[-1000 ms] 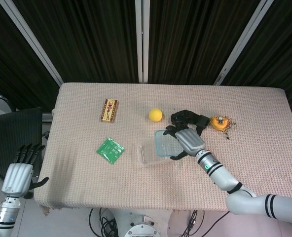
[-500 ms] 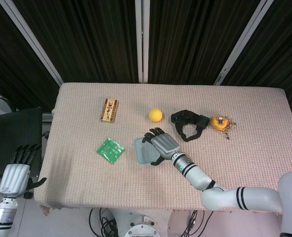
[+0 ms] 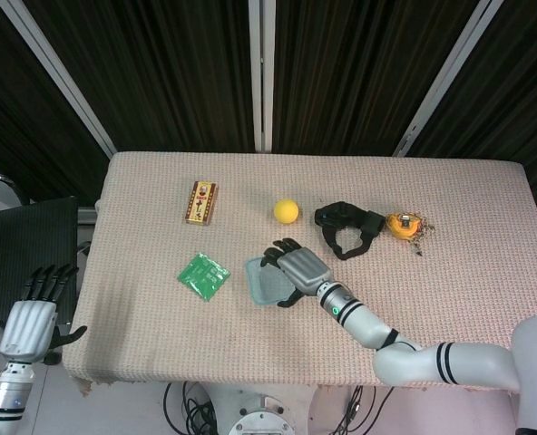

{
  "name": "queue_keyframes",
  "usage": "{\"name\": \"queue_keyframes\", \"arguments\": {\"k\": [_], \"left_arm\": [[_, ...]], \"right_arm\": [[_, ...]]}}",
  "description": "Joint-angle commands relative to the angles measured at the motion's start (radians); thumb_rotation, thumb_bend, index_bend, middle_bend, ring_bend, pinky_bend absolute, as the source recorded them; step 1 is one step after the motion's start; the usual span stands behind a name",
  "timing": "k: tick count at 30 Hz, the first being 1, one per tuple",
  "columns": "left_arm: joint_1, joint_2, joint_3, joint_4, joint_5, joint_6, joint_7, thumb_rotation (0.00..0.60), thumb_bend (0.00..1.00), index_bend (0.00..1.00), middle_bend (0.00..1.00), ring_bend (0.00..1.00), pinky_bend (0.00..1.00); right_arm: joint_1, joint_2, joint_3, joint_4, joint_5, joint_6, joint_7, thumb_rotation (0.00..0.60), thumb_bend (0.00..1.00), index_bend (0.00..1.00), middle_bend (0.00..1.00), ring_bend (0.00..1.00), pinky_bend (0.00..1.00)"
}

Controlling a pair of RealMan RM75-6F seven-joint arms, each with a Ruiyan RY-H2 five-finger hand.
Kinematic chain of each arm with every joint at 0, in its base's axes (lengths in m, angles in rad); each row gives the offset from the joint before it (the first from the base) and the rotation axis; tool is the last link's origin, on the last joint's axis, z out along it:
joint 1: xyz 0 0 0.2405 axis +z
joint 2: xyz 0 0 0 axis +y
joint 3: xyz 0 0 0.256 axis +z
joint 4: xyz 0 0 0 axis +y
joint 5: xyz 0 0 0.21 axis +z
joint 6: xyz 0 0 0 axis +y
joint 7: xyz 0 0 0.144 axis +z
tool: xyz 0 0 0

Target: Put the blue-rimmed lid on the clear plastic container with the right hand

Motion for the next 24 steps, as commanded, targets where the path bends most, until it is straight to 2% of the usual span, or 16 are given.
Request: {"name": "queue_keyframes", "arguments": {"k": [1,15,24], "left_arm": [[0.000,0.001,0.000,-0.003,0.000,0.001,0.002,0.600,0.00,0.08,0.06,0.00,0.00],[-0.004,0.003,-0.003,-0.017,-0.006,-0.009,0.018,0.600,0.00,0.08,0.06,0.00,0.00],[-0.006,0.004,-0.004,-0.020,-0.008,-0.013,0.022,0.600,0.00,0.08,0.06,0.00,0.00]], "right_arm": [[-0.010,0.012,-0.006,0.002,-0.016,-0.005,0.019,0.600,0.10,0.27,0.40,0.05,0.00],[-0.032,0.005,-0.014,0.062,-0.086,-0.042,0.121,0.600,0.10,0.27,0.40,0.05,0.00],[-0.027,-0.010,-0.017,0.079,-0.108,-0.053,0.134,0.600,0.10,0.27,0.40,0.05,0.00]]}}
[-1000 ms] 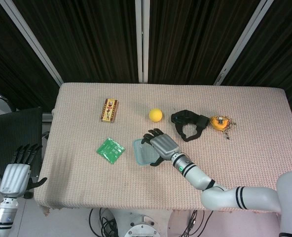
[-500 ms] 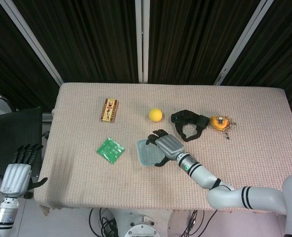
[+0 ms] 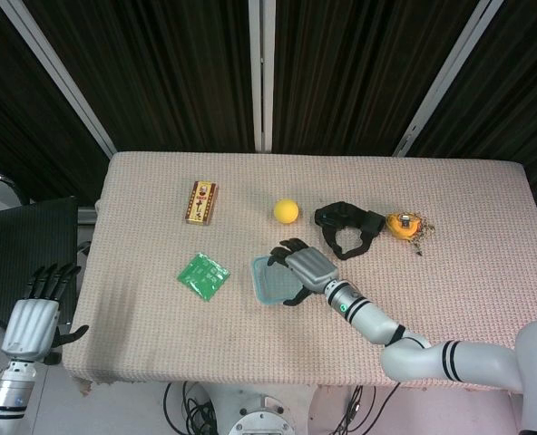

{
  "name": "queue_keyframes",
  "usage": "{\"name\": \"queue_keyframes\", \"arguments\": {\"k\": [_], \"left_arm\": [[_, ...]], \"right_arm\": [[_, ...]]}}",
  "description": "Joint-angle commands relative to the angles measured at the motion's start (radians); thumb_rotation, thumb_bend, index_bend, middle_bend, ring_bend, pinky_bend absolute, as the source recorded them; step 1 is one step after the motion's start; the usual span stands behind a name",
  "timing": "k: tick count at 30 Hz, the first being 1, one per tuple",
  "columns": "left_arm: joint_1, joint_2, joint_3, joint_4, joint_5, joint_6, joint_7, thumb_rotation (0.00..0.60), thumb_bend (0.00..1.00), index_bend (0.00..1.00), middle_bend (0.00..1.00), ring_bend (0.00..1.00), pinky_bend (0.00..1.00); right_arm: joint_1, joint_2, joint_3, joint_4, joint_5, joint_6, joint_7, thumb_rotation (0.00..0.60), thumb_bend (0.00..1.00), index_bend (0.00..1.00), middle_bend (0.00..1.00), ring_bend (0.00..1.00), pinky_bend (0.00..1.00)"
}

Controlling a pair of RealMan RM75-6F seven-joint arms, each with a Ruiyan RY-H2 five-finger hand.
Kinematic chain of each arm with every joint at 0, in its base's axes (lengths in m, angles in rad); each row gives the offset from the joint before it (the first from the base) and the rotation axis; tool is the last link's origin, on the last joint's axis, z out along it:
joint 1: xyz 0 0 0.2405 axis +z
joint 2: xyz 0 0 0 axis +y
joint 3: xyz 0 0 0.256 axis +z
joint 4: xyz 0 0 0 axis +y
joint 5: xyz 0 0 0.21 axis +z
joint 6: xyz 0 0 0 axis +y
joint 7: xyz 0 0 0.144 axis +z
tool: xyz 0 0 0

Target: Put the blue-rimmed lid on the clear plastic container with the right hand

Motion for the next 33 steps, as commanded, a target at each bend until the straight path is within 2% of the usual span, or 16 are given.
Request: {"name": "queue_keyframes", "arguments": {"k": [1,16,20,25,29,33], "left_arm": [[0.000,0.000,0.000,0.000,-0.001,0.000,-0.001,0.600,0.00,0.08,0.06,0.00,0.00],[0.001,-0.009,0.002,0.021,-0.001,-0.002,-0.020,0.600,0.00,0.08,0.06,0.00,0.00],[0.002,-0.009,0.002,0.022,0.000,0.001,-0.022,0.600,0.00,0.08,0.06,0.00,0.00],[0.002,-0.012,0.002,0.025,0.000,0.000,-0.024,0.600,0.00,0.08,0.06,0.00,0.00],[0.002,-0.013,0.002,0.027,0.002,0.002,-0.027,0.600,0.00,0.08,0.06,0.00,0.00],[0.001,-0.013,0.001,0.028,0.002,0.002,-0.027,0.600,0.00,0.08,0.06,0.00,0.00]], "right_arm": [[0.002,-0.003,-0.002,0.001,-0.002,0.000,-0.002,0.600,0.10,0.27,0.40,0.05,0.00],[-0.002,-0.022,-0.013,0.006,0.002,0.025,-0.028,0.600,0.10,0.27,0.40,0.05,0.00],[-0.006,-0.026,-0.016,0.003,-0.007,0.038,-0.036,0.600,0.10,0.19,0.34,0.03,0.00],[-0.014,-0.024,-0.016,-0.003,-0.014,0.047,-0.031,0.600,0.03,0.07,0.23,0.00,0.00],[-0.019,-0.023,-0.016,-0.007,-0.022,0.049,-0.027,0.600,0.01,0.03,0.18,0.00,0.00],[-0.028,-0.009,-0.018,-0.026,-0.045,0.060,-0.021,0.600,0.00,0.02,0.17,0.00,0.00]]}}
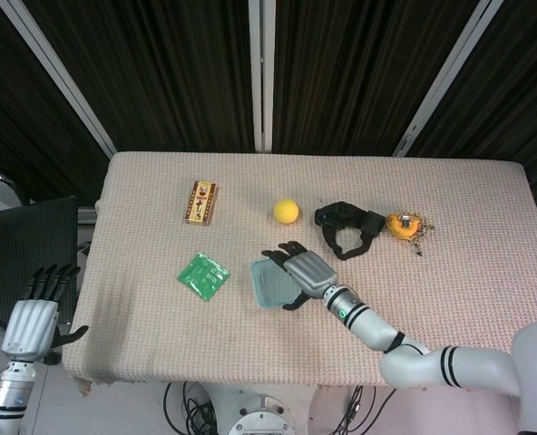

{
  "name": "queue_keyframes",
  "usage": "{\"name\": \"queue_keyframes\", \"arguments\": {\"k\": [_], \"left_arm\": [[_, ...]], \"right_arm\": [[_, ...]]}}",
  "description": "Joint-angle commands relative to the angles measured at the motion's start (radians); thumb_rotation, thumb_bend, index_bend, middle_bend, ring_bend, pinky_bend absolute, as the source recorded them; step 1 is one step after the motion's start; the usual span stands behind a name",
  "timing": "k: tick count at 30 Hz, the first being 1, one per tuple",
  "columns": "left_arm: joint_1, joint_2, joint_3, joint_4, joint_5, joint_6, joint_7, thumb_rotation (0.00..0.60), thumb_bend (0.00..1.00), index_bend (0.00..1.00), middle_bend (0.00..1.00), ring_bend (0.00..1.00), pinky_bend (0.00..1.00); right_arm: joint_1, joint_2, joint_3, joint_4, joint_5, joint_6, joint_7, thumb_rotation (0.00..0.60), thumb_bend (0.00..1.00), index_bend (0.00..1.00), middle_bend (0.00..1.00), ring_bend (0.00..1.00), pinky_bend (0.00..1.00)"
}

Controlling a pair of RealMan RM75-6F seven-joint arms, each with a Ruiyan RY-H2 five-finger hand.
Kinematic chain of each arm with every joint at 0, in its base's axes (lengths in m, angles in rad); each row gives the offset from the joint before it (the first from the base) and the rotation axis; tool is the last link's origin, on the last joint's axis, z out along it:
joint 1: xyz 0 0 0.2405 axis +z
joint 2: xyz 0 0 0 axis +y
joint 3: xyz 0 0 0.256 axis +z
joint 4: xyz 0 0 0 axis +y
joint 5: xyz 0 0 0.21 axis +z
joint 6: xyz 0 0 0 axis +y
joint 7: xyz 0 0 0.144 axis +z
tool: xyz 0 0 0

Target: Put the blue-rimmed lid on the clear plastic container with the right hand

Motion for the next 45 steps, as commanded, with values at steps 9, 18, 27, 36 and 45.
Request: {"name": "queue_keyframes", "arguments": {"k": [9,18,27,36,45], "left_arm": [[-0.002,0.002,-0.001,-0.004,0.002,0.000,0.005,0.600,0.00,0.08,0.06,0.00,0.00],[-0.004,0.002,-0.002,-0.010,0.005,0.000,0.014,0.600,0.00,0.08,0.06,0.00,0.00],[-0.006,-0.003,-0.001,-0.011,0.007,-0.001,0.016,0.600,0.00,0.08,0.06,0.00,0.00],[-0.002,-0.005,0.000,-0.006,0.003,0.001,0.012,0.600,0.00,0.08,0.06,0.00,0.00],[-0.001,-0.009,0.003,0.003,-0.001,-0.004,0.004,0.600,0.00,0.08,0.06,0.00,0.00]], "right_arm": [[-0.018,0.055,-0.021,-0.062,-0.032,0.040,-0.054,0.600,0.00,0.00,0.07,0.00,0.00],[-0.064,0.106,-0.063,-0.159,-0.177,0.091,-0.040,0.600,0.01,0.00,0.16,0.00,0.00],[-0.096,0.102,-0.113,-0.168,-0.316,0.094,0.008,0.600,0.01,0.00,0.27,0.00,0.00],[-0.091,0.075,-0.109,-0.141,-0.342,0.065,0.017,0.600,0.01,0.00,0.27,0.00,0.00],[-0.093,0.048,-0.109,-0.113,-0.300,0.046,-0.033,0.600,0.01,0.00,0.27,0.00,0.00]]}}
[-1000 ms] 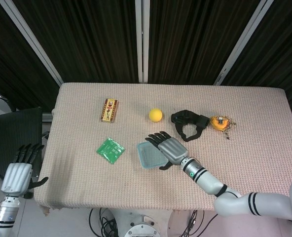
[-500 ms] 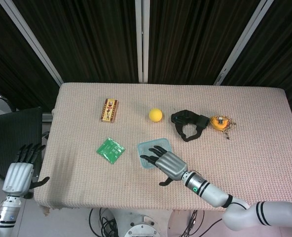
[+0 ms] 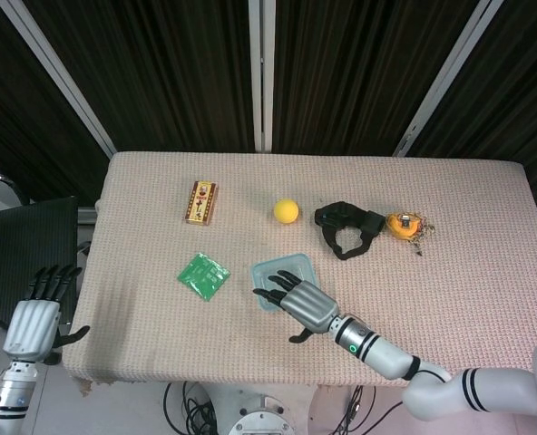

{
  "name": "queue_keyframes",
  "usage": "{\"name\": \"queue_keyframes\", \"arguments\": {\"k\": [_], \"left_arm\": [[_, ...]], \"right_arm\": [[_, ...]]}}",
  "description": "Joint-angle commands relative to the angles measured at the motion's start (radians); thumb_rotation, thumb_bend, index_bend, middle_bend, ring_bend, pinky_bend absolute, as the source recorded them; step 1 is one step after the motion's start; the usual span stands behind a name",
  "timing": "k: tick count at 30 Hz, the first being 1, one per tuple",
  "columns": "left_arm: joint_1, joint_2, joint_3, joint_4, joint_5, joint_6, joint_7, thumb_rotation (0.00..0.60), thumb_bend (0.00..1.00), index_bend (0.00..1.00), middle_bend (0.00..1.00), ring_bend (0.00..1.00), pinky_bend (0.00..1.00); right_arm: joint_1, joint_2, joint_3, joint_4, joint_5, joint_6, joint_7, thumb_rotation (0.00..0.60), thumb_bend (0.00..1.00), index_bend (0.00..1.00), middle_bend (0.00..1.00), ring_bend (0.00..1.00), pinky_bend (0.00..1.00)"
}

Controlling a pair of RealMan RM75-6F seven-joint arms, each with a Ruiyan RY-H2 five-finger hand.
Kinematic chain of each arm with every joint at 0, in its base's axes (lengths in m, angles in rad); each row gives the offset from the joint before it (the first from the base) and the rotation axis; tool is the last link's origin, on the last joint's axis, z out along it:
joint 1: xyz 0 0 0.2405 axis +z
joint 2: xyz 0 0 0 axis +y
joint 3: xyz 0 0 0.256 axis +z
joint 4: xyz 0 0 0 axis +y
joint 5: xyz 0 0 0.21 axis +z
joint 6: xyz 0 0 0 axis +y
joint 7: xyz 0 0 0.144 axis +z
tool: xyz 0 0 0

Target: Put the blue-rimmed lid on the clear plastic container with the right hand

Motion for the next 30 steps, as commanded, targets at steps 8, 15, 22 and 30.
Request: {"name": "queue_keyframes", "arguments": {"k": [8,15,22,30], "left_arm": [[-0.002,-0.003,-0.001,0.004,-0.001,-0.003,-0.003,0.600,0.00,0.08,0.06,0.00,0.00],[-0.003,-0.002,-0.002,0.003,0.000,-0.002,-0.002,0.600,0.00,0.08,0.06,0.00,0.00],[-0.006,-0.003,-0.001,-0.001,-0.002,-0.009,0.004,0.600,0.00,0.08,0.06,0.00,0.00],[-0.006,0.003,-0.001,-0.010,-0.009,-0.014,0.013,0.600,0.00,0.08,0.06,0.00,0.00]], "right_arm": [[-0.010,-0.002,0.006,-0.001,0.000,0.005,-0.001,0.600,0.01,0.00,0.27,0.00,0.00],[-0.020,0.042,0.061,-0.023,-0.022,0.054,0.062,0.600,0.01,0.00,0.26,0.00,0.00],[0.029,0.021,0.123,0.038,0.088,-0.015,0.057,0.600,0.01,0.00,0.24,0.00,0.00],[0.089,-0.034,0.138,0.109,0.176,-0.096,0.031,0.600,0.01,0.00,0.23,0.00,0.00]]}}
